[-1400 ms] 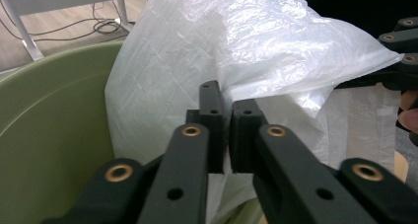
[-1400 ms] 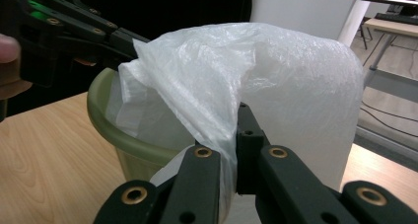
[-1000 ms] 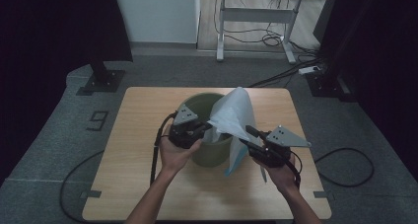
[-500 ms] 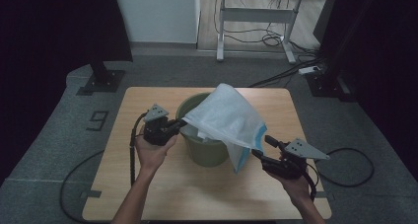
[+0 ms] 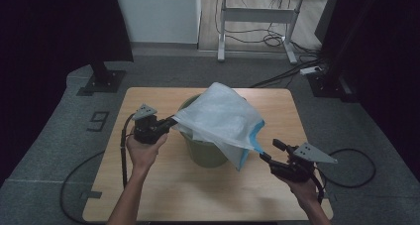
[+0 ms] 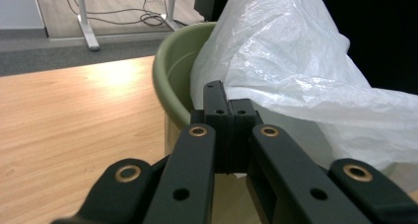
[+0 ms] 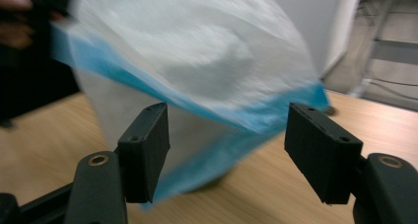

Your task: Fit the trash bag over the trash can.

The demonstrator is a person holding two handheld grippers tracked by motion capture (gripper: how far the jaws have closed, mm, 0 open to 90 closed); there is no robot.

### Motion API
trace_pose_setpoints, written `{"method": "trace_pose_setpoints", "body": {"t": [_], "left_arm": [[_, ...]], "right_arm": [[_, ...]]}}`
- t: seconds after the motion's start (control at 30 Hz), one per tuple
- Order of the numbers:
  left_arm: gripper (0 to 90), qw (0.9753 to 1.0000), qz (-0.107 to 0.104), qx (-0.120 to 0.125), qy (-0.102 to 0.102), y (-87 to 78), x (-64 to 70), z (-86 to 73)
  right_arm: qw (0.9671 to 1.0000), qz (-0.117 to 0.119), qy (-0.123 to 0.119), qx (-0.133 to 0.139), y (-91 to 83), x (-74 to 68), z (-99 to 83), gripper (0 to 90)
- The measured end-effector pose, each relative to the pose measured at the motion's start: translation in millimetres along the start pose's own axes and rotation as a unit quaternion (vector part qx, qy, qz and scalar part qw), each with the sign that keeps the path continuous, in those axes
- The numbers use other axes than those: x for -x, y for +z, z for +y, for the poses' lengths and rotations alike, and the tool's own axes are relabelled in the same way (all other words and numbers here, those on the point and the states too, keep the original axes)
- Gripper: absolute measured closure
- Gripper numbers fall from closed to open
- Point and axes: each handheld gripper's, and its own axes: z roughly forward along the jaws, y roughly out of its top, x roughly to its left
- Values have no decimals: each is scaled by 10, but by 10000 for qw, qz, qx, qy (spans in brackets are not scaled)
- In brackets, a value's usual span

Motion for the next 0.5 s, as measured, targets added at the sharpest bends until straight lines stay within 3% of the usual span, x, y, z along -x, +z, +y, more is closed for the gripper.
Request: {"method": "trace_pose_setpoints", "body": {"t": [0.27, 0.37, 0.5], "left_arm": [[895, 9999, 77, -22, -108, -12, -136, 11], [895, 9999, 78, -19, -137, -7, -169, 16], [895, 9998, 73, -31, -165, 21, -191, 18]], "right_arm": [[9993, -312, 150, -153, 148, 234, -88, 328], [9994, -279, 209, -42, 204, 286, -40, 328], [9998, -179, 105, 78, 336, 346, 88, 318]]}}
